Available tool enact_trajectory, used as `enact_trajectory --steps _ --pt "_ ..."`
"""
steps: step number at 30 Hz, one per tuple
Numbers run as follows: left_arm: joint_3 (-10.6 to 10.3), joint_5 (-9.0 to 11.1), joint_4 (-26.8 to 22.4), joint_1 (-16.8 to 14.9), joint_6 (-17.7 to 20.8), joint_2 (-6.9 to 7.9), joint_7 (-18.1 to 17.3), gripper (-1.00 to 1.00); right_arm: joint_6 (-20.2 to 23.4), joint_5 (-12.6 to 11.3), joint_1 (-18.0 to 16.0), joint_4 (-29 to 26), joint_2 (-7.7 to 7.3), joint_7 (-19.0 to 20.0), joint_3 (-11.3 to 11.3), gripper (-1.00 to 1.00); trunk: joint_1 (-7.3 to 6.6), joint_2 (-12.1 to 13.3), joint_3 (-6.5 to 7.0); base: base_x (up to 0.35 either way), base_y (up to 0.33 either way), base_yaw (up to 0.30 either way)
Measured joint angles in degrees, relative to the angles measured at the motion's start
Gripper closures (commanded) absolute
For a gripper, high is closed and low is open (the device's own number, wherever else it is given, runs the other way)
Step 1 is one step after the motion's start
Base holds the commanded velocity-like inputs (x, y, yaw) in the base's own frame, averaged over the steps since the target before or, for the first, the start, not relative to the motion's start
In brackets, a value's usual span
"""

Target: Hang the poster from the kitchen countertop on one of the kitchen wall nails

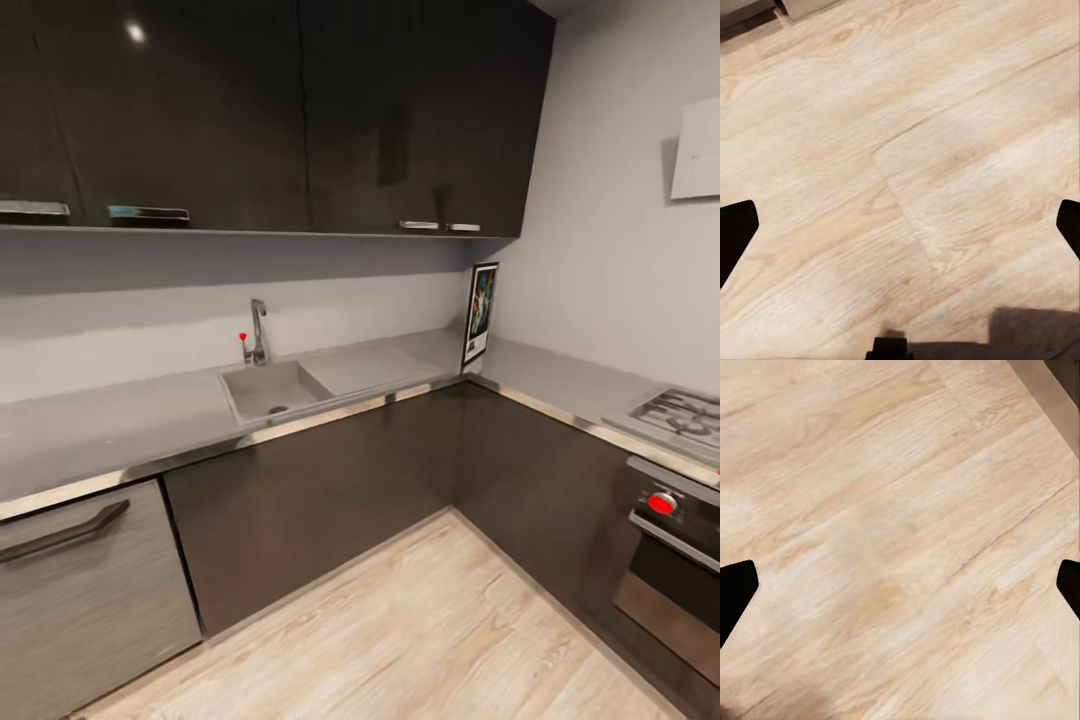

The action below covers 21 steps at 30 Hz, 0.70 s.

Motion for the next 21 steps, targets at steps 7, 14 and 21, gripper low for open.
enact_trajectory --steps 7,14,21 --pt "0.01 0.0 -0.02 0.0 0.0 0.0 -0.02 -1.0 0.02 0.0 0.0 0.0 0.0 0.0 -0.03 -1.0 0.0 0.0 0.0 0.001 -0.002 0.265" --pt "0.01 0.0 -0.03 0.0 0.0 0.0 0.02 -1.0 0.07 0.0 0.0 0.02 -0.01 0.07 0.04 -1.0 0.0 0.0 0.0 0.0 0.0 0.057" --pt "0.22 0.04 -0.04 0.0 0.0 0.0 0.05 -1.0 -2.12 -0.15 0.0 0.0 0.09 0.11 0.01 -1.0 0.0 0.0 0.0 0.0 0.0 0.005"
